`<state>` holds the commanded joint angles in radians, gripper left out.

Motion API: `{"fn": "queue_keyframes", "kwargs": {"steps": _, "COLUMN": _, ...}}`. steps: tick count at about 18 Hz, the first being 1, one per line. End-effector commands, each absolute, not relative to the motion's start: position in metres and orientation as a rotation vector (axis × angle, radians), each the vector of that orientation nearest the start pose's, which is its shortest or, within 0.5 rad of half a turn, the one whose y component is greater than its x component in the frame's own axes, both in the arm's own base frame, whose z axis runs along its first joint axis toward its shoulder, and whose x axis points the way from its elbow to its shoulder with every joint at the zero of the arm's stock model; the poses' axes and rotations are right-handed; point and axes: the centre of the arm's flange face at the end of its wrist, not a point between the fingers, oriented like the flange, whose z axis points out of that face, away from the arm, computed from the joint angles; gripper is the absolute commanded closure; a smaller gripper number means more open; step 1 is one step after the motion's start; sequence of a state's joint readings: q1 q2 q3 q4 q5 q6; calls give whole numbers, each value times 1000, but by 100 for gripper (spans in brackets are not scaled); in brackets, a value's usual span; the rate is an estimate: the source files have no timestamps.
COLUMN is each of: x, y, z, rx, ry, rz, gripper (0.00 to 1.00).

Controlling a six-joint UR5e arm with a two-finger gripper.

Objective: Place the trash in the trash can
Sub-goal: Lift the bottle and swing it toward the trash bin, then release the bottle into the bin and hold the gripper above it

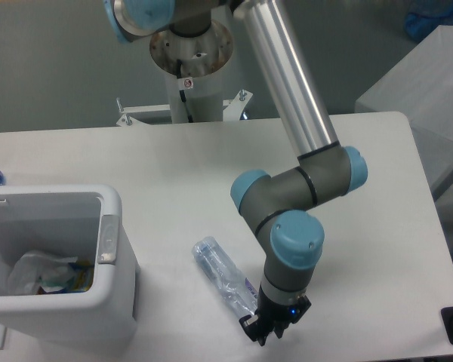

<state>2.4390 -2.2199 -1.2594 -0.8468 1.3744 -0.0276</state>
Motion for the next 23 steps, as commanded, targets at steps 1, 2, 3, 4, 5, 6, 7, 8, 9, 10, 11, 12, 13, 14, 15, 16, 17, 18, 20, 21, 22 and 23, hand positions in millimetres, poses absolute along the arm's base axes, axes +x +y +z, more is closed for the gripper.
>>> {"fn": "queue_keyframes", "kwargs": {"steps": 1, "x": -476, "y": 603, "z": 334, "rx": -2448, "ry": -1113, "rz": -15, "gripper": 66}}
{"fn": "queue_keyframes", "kwargs": {"steps": 2, "x": -472, "y": 601, "z": 356, "rx": -2423, "ry": -1092, "rz": -4, "gripper": 66}}
{"fn": "queue_keyframes", "kwargs": {"steps": 3, "x": -468, "y": 599, "z": 380, "rx": -2381, "ry": -1064, "rz": 14, "gripper": 66}}
{"fn": "queue_keyframes", "kwargs": {"steps": 4, "x": -463, "y": 597, "z": 409, "rx": -2321, "ry": -1027, "rz": 31, "gripper": 66}}
{"fn": "queue_keyframes", "kwargs": {"steps": 5, "x": -456, "y": 594, "z": 437, "rx": -2263, "ry": -980, "rz": 33, "gripper": 66}}
{"fn": "queue_keyframes", "kwargs": {"steps": 6, "x": -448, "y": 591, "z": 461, "rx": -2219, "ry": -943, "rz": 17, "gripper": 67}}
{"fn": "queue_keyframes", "kwargs": {"steps": 7, "x": -440, "y": 587, "z": 480, "rx": -2194, "ry": -915, "rz": 0, "gripper": 67}}
{"fn": "queue_keyframes", "kwargs": {"steps": 8, "x": -433, "y": 583, "z": 498, "rx": -2169, "ry": -888, "rz": -9, "gripper": 67}}
{"fn": "queue_keyframes", "kwargs": {"steps": 9, "x": -426, "y": 579, "z": 516, "rx": -2145, "ry": -859, "rz": -26, "gripper": 67}}
{"fn": "queue_keyframes", "kwargs": {"steps": 10, "x": -421, "y": 576, "z": 530, "rx": -2126, "ry": -836, "rz": -43, "gripper": 67}}
{"fn": "queue_keyframes", "kwargs": {"steps": 11, "x": -416, "y": 573, "z": 542, "rx": -2109, "ry": -818, "rz": -53, "gripper": 67}}
{"fn": "queue_keyframes", "kwargs": {"steps": 12, "x": -409, "y": 569, "z": 559, "rx": -2089, "ry": -802, "rz": -51, "gripper": 67}}
{"fn": "queue_keyframes", "kwargs": {"steps": 13, "x": -403, "y": 566, "z": 571, "rx": -2074, "ry": -790, "rz": -52, "gripper": 67}}
{"fn": "queue_keyframes", "kwargs": {"steps": 14, "x": -396, "y": 565, "z": 583, "rx": -2059, "ry": -773, "rz": -61, "gripper": 67}}
{"fn": "queue_keyframes", "kwargs": {"steps": 15, "x": -389, "y": 561, "z": 597, "rx": -2041, "ry": -758, "rz": -68, "gripper": 67}}
{"fn": "queue_keyframes", "kwargs": {"steps": 16, "x": -380, "y": 555, "z": 614, "rx": -2018, "ry": -732, "rz": -76, "gripper": 67}}
{"fn": "queue_keyframes", "kwargs": {"steps": 17, "x": -370, "y": 551, "z": 628, "rx": -1999, "ry": -716, "rz": -89, "gripper": 67}}
{"fn": "queue_keyframes", "kwargs": {"steps": 18, "x": -363, "y": 547, "z": 638, "rx": -1985, "ry": -701, "rz": -101, "gripper": 67}}
{"fn": "queue_keyframes", "kwargs": {"steps": 20, "x": -338, "y": 539, "z": 662, "rx": -1959, "ry": -663, "rz": -118, "gripper": 67}}
{"fn": "queue_keyframes", "kwargs": {"steps": 21, "x": -327, "y": 536, "z": 672, "rx": -1950, "ry": -649, "rz": -120, "gripper": 67}}
{"fn": "queue_keyframes", "kwargs": {"steps": 22, "x": -318, "y": 538, "z": 675, "rx": -1952, "ry": -632, "rz": -126, "gripper": 67}}
{"fn": "queue_keyframes", "kwargs": {"steps": 23, "x": -308, "y": 539, "z": 679, "rx": -1950, "ry": -617, "rz": -131, "gripper": 67}}
